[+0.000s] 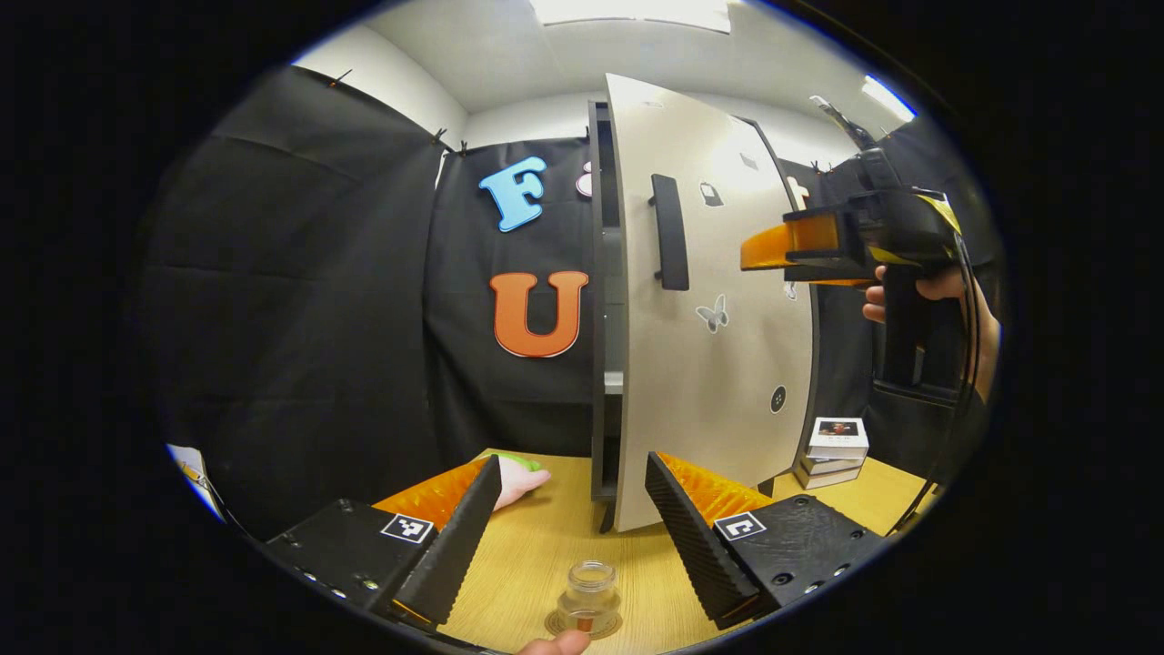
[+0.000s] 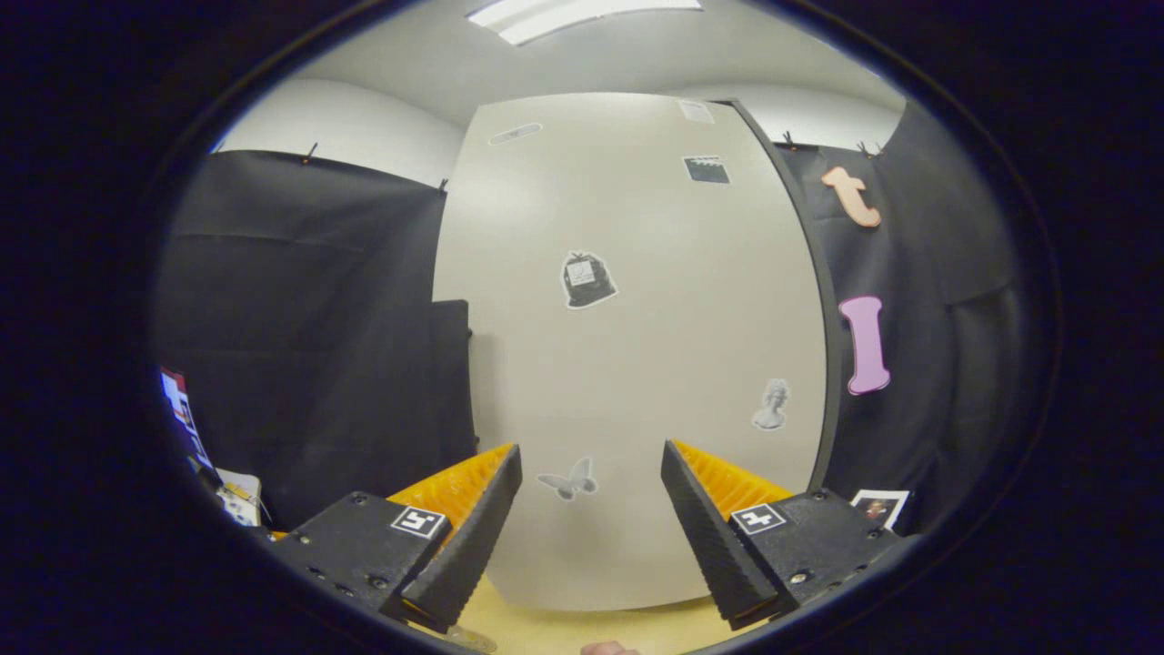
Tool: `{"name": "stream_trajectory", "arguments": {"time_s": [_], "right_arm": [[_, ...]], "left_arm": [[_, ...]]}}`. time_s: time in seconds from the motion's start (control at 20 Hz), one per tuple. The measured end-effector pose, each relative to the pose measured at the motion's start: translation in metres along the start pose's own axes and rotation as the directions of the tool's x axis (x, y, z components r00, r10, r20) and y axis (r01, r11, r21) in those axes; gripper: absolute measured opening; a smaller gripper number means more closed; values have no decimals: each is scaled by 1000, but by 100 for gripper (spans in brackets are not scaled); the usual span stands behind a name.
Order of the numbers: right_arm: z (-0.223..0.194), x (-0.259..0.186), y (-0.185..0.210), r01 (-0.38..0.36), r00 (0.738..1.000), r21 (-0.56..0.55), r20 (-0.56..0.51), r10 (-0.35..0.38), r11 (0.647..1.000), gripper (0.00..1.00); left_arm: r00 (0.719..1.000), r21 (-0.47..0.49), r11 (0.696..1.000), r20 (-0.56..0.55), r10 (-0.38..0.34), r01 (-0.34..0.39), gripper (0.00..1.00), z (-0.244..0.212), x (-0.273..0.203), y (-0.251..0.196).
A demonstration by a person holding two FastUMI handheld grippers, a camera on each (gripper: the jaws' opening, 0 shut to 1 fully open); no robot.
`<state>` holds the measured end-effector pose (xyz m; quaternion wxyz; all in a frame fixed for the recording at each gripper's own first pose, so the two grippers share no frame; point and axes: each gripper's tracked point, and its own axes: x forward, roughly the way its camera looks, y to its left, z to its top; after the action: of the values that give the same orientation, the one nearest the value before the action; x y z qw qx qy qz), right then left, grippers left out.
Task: Open the cabinet door with the right hand, grasp the bottle in the cabinet with the left hand and place it on the coaster, then close the cabinet door with the right hand.
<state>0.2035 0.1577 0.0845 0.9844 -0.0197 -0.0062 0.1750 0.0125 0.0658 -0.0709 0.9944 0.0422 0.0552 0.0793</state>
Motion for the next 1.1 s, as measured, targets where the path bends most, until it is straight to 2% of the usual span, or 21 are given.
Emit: {"name": "stream_trajectory", "arguments": {"time_s": [0.05,0.1,0.2,0.25,0.4,0.45,0.65,0.7,0.9,1.1], "right_arm": [[0,-6,-5,10,1000,-7,1,-10,1000,95],[-1,-13,-10,19,1000,-15,-1,-19,1000,99],[-3,-27,-18,39,999,-29,-1,-39,999,99],[-4,-34,-23,51,999,-34,1,-51,998,95],[-7,-59,-35,89,996,-38,5,-89,995,95],[-4,-68,-33,105,994,-34,10,-105,994,99],[-14,-105,-45,158,987,-13,20,-158,987,95],[-17,-113,-48,174,985,-11,19,-174,985,99],[-36,-146,-70,243,970,2,5,-243,970,99],[-53,-179,-96,338,941,23,23,-338,941,99]], "left_arm": [[1000,2,1000,3,-3,3,96,2,0,-2],[1000,5,1000,6,-6,6,96,4,-1,-4],[1000,11,1000,13,-12,12,96,9,-3,-7],[1000,13,1000,19,-16,15,96,11,-3,-9],[999,17,999,31,-32,32,96,13,-4,-17],[999,18,999,28,-35,35,96,13,-6,-20],[998,-10,999,29,-52,52,96,17,-12,-31],[998,-17,998,31,-57,57,96,18,-13,-35],[997,-9,998,36,-68,69,96,22,-19,-43],[996,7,997,52,-76,75,96,24,-24,-48]]}}
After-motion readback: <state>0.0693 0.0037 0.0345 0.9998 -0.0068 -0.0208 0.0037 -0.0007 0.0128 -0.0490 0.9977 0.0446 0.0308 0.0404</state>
